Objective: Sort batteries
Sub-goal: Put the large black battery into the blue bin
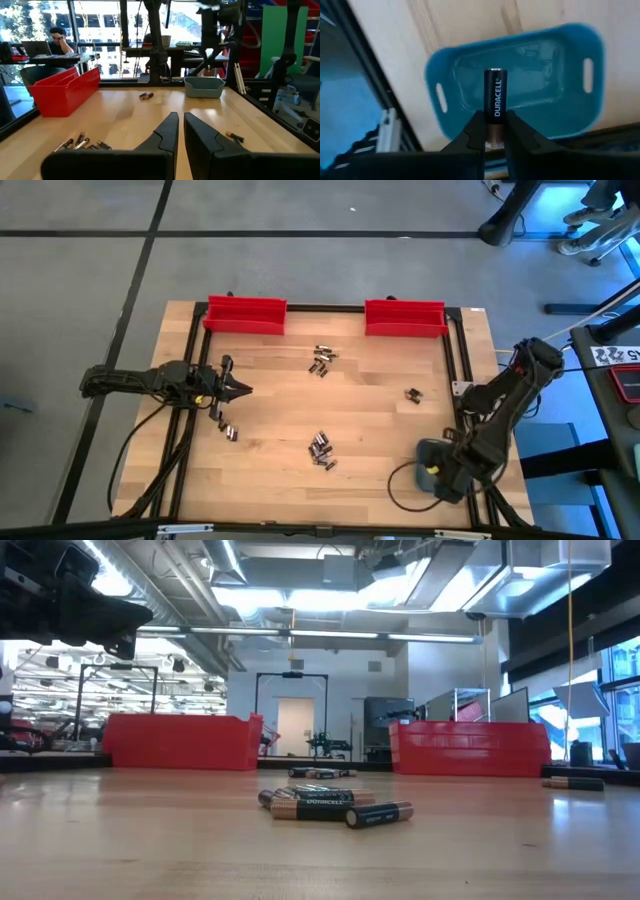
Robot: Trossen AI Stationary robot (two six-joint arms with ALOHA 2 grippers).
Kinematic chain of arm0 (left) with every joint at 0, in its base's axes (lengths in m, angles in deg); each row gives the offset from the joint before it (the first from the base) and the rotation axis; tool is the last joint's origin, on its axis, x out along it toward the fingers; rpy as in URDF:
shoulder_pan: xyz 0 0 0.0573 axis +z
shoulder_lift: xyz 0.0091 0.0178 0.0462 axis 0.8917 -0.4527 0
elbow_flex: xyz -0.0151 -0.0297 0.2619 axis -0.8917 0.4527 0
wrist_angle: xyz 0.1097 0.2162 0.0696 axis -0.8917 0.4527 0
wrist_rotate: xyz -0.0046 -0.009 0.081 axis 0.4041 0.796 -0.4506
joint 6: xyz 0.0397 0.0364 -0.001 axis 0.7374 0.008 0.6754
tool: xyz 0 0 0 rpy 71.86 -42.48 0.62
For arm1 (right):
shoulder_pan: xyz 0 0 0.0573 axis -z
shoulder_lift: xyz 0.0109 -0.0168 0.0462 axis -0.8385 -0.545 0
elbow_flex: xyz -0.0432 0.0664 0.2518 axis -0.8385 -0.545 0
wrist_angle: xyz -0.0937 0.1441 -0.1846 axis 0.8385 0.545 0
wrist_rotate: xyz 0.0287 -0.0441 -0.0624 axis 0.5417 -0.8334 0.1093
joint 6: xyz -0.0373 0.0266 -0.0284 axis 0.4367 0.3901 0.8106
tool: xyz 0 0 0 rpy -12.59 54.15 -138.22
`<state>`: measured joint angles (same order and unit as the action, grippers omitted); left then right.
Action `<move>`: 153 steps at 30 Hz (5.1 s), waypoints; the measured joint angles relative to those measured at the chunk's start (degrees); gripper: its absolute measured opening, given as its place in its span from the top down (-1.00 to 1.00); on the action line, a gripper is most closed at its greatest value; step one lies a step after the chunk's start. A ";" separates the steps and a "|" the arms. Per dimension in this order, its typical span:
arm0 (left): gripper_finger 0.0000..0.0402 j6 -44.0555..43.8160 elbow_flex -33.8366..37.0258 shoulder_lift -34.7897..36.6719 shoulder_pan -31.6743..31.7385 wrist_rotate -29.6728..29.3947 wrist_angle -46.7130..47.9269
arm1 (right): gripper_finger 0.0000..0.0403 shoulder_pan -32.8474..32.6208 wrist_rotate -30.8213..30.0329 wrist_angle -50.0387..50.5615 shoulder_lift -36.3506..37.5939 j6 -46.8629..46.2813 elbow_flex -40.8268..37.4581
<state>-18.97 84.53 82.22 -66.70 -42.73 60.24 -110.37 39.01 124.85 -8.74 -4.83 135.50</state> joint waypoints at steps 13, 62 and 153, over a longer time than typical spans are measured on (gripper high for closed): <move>0.90 -0.13 -0.02 0.00 0.00 0.00 0.00 | 0.82 4.71 2.85 -16.34 0.00 8.66 -16.08; 0.90 -1.66 -0.01 0.01 0.01 0.01 0.00 | -0.03 51.32 -7.02 -10.24 4.30 39.13 -24.21; 0.90 -15.14 -0.02 -0.20 0.00 0.01 0.00 | 0.29 8.17 10.84 -14.59 7.17 3.12 -17.11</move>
<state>-34.11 84.51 82.02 -66.69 -42.72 60.24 -102.19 49.85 110.26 -1.57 -1.71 118.39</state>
